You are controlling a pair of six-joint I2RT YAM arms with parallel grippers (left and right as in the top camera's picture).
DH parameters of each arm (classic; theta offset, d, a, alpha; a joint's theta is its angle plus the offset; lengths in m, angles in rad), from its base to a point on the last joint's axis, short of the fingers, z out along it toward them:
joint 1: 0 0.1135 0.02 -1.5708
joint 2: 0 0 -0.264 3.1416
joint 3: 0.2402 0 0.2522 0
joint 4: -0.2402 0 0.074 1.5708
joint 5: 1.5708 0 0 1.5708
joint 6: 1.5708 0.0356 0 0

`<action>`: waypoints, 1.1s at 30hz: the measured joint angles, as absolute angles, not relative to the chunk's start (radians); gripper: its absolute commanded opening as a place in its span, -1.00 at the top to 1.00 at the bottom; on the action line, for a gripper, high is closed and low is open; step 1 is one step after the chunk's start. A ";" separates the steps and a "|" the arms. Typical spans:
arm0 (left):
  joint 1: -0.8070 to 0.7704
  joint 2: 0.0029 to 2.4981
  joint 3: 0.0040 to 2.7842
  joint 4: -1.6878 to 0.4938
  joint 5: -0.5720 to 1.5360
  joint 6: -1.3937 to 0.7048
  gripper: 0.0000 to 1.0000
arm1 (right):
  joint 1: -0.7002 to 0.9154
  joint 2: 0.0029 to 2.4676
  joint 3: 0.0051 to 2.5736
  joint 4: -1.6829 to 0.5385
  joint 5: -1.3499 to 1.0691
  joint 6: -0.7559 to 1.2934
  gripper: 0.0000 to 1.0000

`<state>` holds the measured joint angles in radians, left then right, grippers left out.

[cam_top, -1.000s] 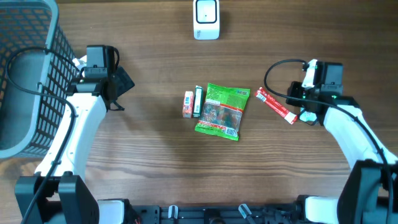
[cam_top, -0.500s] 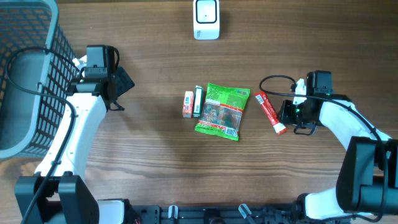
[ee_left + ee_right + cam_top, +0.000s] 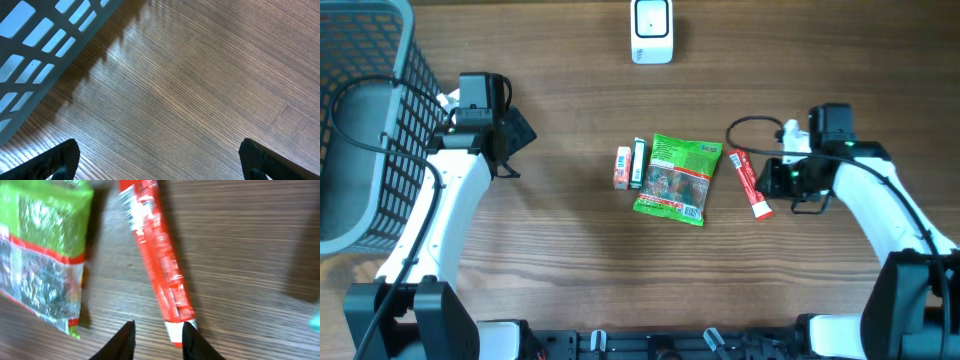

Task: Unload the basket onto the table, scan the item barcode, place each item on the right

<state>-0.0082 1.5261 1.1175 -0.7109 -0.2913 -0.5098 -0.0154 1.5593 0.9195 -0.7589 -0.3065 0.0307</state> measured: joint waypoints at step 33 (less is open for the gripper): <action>-0.008 1.526 1.118 -0.711 -0.291 -0.510 -1.00 | 0.146 1.559 0.789 -0.609 -0.008 -0.093 0.30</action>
